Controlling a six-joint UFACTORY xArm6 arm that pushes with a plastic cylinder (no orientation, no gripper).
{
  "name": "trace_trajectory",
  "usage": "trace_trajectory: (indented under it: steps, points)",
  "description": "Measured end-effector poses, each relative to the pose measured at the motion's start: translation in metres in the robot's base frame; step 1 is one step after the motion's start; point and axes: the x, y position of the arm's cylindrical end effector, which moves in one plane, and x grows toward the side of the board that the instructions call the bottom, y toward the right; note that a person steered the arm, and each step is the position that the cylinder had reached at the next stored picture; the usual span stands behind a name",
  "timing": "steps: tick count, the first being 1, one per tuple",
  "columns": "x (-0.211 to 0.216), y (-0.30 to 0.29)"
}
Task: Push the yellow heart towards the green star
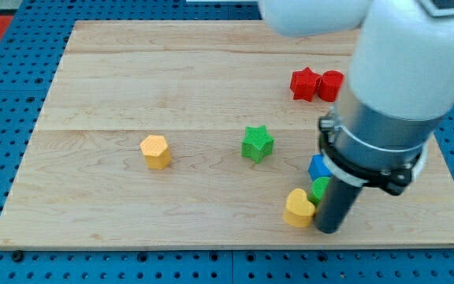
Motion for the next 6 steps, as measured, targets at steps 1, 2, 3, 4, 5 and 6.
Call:
trace_trajectory:
  steps: [1, 2, 3, 4, 5, 6]
  points:
    - [-0.002, -0.025]
    - [-0.008, -0.038]
    - [-0.013, -0.057]
    - [-0.017, -0.080]
    - [-0.021, -0.084]
    - [-0.020, -0.060]
